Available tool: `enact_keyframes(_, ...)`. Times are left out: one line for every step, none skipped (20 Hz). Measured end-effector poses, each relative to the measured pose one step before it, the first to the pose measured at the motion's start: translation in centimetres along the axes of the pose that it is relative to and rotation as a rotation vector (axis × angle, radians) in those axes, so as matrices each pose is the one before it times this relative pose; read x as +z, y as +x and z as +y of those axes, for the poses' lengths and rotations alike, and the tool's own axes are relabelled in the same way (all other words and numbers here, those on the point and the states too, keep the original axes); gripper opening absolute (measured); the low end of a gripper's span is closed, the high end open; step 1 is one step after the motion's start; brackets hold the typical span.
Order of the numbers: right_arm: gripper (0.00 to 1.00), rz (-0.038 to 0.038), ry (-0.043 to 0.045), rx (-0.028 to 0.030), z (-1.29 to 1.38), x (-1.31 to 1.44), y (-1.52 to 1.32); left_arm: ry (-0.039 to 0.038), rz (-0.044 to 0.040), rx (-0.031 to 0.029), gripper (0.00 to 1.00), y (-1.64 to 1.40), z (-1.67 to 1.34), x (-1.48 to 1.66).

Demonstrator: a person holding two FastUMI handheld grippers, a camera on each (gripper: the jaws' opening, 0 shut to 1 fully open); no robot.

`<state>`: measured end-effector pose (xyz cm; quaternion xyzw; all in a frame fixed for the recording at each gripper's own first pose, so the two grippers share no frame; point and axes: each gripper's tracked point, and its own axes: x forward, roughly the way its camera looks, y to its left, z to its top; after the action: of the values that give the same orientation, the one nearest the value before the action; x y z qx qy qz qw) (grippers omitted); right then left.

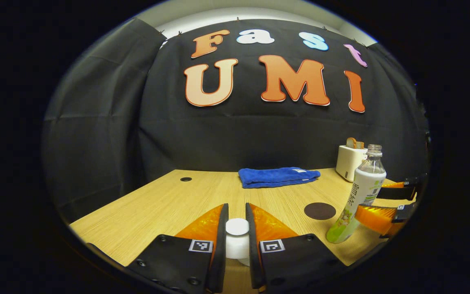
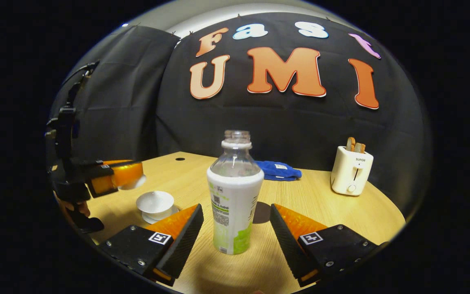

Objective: Open the teacup lid with one hand, grasp the water bottle and pour water into the teacup with the other hand; after pouring, place the water bottle on the coaster and then close the teacup lid.

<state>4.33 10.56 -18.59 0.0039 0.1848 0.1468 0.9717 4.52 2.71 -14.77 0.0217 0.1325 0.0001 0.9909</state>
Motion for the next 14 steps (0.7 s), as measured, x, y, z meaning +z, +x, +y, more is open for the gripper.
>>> enact_keyframes(0.98,0.0205,0.00244,0.00276,0.163,-0.606,0.404,0.00027,0.00042,0.00341,0.28,-0.195,0.29,0.066)
enact_keyframes(0.97,0.01547,0.00549,-0.00008,0.126,-0.497,0.221,0.00098,-0.00081,0.00434,0.28,-0.229,0.25,-0.006)
enact_keyframes(0.97,0.01927,0.00762,-0.00469,0.006,-0.483,0.274,0.00433,0.00227,0.00285,0.26,-0.221,0.217,-0.071)
enact_keyframes(0.94,0.01448,0.00568,-0.00512,-0.092,-0.445,0.264,0.0045,0.00061,0.00414,0.31,-0.237,0.217,-0.116)
enact_keyframes(0.92,0.01255,0.00305,-0.01051,-0.188,-0.285,0.251,0.00162,0.00245,0.00397,0.26,-0.218,0.26,-0.029)
enact_keyframes(0.87,0.01005,0.00267,-0.00804,-0.012,-0.344,0.275,-0.00177,0.00234,0.00418,0.26,-0.15,0.236,-0.208)
enact_keyframes(0.84,0.00906,0.00666,0.00361,0.151,-0.109,0.218,-0.00317,0.00104,0.00272,0.26,-0.22,0.294,0.003)
enact_keyframes(0.77,0.00655,0.00498,0.00094,0.155,-0.02,0.142,-0.00188,0.00151,0.00395,0.26,-0.248,0.251,-0.225)
enact_keyframes(0.74,0.00053,0.00317,-0.00029,-0.011,0.234,-0.051,-0.00198,0.00187,0.00379,0.26,-0.235,0.273,-0.121)
enact_keyframes(0.68,0.0092,-0.0072,0.00018,0.058,-0.026,0.231,-0.00467,0.0021,0.00218,0.28,-0.236,0.174,-0.13)
enact_keyframes(0.67,0.00614,-0.00371,-0.00049,0.028,0.095,0.011,-0.00413,0.00098,0.00114,0.26,-0.226,0.104,-0.049)
enact_keyframes(0.66,0.00637,-0.01127,-0.00068,0.051,0.03,-0.04,-0.00163,-0.00486,0.00522,0.26,-0.087,0.202,0.077)
enact_keyframes(0.63,0.0054,-0.01456,-0.00817,-0.135,0.141,0.067,0.00257,-0.00168,0.00481,0.28,-0.143,0.262,0.094)
enact_keyframes(0.66,0.00473,-0.01868,-0.0079,-0.112,0.068,0.061,0.0025,-0.00596,0.00382,0.26,-0.014,0.166,0.055)
